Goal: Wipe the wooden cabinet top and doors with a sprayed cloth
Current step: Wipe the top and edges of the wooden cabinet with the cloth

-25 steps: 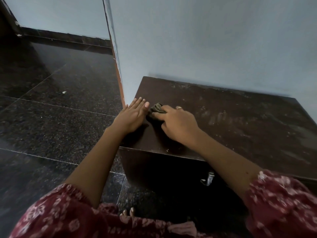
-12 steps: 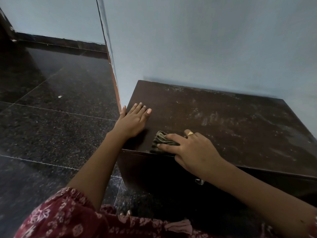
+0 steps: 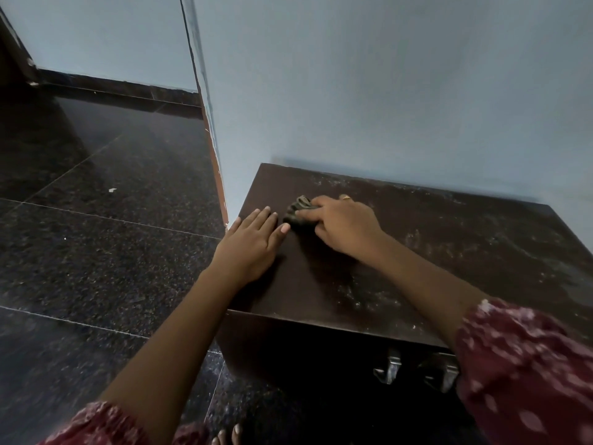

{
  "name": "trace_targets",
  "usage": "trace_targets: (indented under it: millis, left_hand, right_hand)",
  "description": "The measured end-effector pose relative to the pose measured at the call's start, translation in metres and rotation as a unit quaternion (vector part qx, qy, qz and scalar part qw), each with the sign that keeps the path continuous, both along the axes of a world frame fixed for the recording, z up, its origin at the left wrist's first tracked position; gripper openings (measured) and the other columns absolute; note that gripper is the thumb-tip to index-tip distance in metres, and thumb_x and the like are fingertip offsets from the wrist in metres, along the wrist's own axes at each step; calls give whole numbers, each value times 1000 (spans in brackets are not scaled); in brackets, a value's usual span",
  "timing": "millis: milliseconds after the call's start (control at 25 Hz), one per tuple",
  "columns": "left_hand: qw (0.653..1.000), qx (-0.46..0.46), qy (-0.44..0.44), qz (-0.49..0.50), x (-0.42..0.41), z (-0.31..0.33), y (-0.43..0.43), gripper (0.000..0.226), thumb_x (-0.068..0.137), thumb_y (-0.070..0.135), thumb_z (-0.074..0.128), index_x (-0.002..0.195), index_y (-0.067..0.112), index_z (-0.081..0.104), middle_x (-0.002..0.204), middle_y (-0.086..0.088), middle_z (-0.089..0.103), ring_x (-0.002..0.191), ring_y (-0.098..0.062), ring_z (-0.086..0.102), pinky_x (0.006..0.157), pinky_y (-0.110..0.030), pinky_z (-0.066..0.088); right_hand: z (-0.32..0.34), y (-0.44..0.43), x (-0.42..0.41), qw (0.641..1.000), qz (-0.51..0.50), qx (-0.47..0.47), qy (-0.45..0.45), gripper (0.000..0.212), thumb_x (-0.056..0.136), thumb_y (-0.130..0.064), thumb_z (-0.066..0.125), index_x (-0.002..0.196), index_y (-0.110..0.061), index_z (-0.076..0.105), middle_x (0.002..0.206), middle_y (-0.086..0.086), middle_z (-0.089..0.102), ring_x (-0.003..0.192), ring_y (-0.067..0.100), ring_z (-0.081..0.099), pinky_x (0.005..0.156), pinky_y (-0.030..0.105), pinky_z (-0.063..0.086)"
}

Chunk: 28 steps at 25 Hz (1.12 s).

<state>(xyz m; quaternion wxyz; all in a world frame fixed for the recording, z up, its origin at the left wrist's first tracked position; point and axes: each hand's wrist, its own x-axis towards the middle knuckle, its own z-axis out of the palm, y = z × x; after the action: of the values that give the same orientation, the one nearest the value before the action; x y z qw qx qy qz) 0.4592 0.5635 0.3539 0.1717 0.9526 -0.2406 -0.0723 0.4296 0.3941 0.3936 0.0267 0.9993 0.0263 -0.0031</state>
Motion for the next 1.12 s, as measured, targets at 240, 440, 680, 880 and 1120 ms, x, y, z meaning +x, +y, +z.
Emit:
trace_targets:
  millis: [240,440,680,880,1120]
  left_hand:
    - [999,40,13,-3,0,-2,-4,60,98,48,14,151,20,7,161,4,-1,148,-10,-5,119,-35,-4]
    - [998,66,12,-8,0,-3,-4,62,97,49,12,151,19,3,161,3,-5,148,-10,-8,119,-35,-5]
    - [996,85,2,-4,-7,-2,-6,66,96,53,12,151,18,-1,161,1,-7,148,-12,-10,120,-37,-6]
    - [996,84,-9,-11,-13,1,-6,63,98,49,12,151,17,1,161,1,-5,148,-12,-8,119,-36,-6]
    - [998,61,4,-14,-21,6,-9,57,101,41,13,151,16,6,161,2,-1,148,-12,-5,120,-37,-4]
  right_hand:
    - [-5,-28,94,993,-95,63,-1,34,95,-29,44,127,-35,55,134,7,55,121,33,50,95,42,42]
    - [-5,-37,106,987,-145,69,-6,33,95,-27,45,127,-27,56,130,8,56,117,31,53,93,39,41]
    - [-5,-26,33,996,-88,26,7,36,97,-23,42,129,-35,51,133,7,51,120,33,48,91,43,46]
    - [-3,1,-48,998,-53,19,-7,48,95,-19,39,138,-41,39,144,-2,44,124,33,45,91,41,46]
    - [1,20,-122,1000,-10,3,5,51,94,-21,39,140,-41,33,151,-6,33,127,33,41,96,37,41]
